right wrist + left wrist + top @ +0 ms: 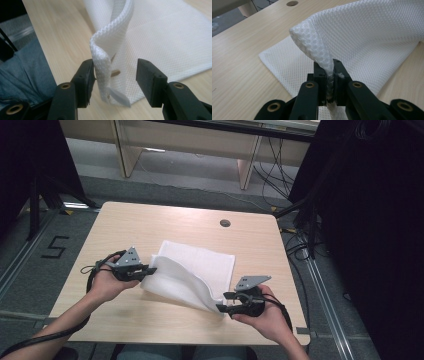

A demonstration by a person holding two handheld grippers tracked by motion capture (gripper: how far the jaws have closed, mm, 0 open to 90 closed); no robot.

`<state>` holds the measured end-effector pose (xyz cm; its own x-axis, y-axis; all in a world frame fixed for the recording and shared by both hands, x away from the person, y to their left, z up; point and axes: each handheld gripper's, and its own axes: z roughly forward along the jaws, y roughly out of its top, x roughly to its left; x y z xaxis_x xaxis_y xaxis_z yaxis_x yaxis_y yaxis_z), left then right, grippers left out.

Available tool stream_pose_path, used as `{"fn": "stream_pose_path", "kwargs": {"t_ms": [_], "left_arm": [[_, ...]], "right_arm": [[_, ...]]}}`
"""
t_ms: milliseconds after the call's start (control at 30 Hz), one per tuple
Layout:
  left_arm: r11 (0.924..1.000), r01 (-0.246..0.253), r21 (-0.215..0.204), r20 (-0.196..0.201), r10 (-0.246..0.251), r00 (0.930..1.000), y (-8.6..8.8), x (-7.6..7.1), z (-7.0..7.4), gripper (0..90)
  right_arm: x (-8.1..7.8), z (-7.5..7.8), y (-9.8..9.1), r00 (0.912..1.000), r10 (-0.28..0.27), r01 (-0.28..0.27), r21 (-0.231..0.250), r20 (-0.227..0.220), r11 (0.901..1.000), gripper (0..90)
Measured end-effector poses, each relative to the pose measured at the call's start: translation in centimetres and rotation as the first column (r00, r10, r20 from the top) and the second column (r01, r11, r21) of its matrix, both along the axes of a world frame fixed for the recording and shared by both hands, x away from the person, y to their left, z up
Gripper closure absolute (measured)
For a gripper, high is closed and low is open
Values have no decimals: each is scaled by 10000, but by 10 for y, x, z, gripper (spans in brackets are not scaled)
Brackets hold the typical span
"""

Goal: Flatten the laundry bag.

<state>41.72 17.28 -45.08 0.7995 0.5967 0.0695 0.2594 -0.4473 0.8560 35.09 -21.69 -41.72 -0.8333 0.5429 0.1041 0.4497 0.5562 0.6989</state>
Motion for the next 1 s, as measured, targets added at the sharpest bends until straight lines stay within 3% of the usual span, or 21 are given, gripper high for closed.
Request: {"fn": "stream_pose_path", "kwargs": {"t_ms": [100, 133, 200, 333, 400, 467, 500, 567, 633, 733, 767, 800, 833, 900, 933, 1000], "left_arm": [[9999, 21, 123, 84, -22, 10000, 2, 0, 0, 831], [9999, -29, 136, 96, 28, 9999, 1, 0, 0, 832], [9999, -47, 150, 100, 46, 9999, 1, 0, 0, 831], [9999, -28, 143, 169, 26, 9999, 0, 0, 0, 832], [9999, -10, 141, 161, 8, 9999, 0, -1, -1, 832], [9999, 10, 115, 117, -11, 9999, 0, -2, -2, 831], [10000, -1, 60, 58, 1, 10000, 0, -3, -2, 831], [10000, 64, 34, 33, -64, 10000, 1, -3, -2, 831], [9996, 276, 43, 77, -277, 9996, 2, -3, -1, 829], [9992, 409, 9, -61, -409, 9991, 4, -6, -3, 825], [9993, 359, -82, -202, -361, 9991, 4, -7, -4, 823], [9987, 503, -81, -183, -505, 9986, 5, -8, -4, 822], [9984, 567, 4, -183, -567, 9982, 6, -8, -4, 820], [9983, 573, -115, -296, -576, 9979, 7, -12, -4, 817], [9979, 633, -136, -290, -636, 9976, 8, -13, -4, 814], [9967, 793, -146, -455, -799, 9958, 9, -16, -3, 807]], "right_arm": [[1, 12, -10, 9998, -203, 206, 432, -61, 9989, 504], [4, 23, -16, 9998, -159, 149, 743, 126, 9971, 522], [2, 34, -19, 9980, -635, 634, 1090, -31, 9920, 540], [9, 45, -20, 9962, -866, 844, 1248, 116, 9886, 592], [17, 48, -16, 9890, -1470, 1480, 1002, -178, 9839, 726], [24, 45, -10, 9803, -1911, 1933, 431, -504, 9802, 817], [27, 40, -4, 9730, -2211, 2239, 372, -660, 9739, 839], [34, 32, 4, 9669, -2312, 2316, -92, -1079, 9728, 875], [39, 20, 15, 9624, -2387, 2395, -93, -1297, 9708, 887], [42, 6, 29, 9672, -2008, 1960, -458, -1555, 9795, 897], [39, 2, 36, 9618, -1988, 1938, -448, -1882, 9800, 900], [38, 0, 39, 9659, -1688, 1600, -600, -1961, 9853, 900], [37, -4, 43, 9697, -1477, 1371, -666, -1947, 9883, 900], [33, -9, 49, 9661, -1451, 1286, -890, -2135, 9877, 900], [33, -11, 50, 9719, -1219, 1062, -874, -2013, 9905, 900], [31, -15, 51, 9732, -1024, 846, -936, -2059, 9920, 900]]}}
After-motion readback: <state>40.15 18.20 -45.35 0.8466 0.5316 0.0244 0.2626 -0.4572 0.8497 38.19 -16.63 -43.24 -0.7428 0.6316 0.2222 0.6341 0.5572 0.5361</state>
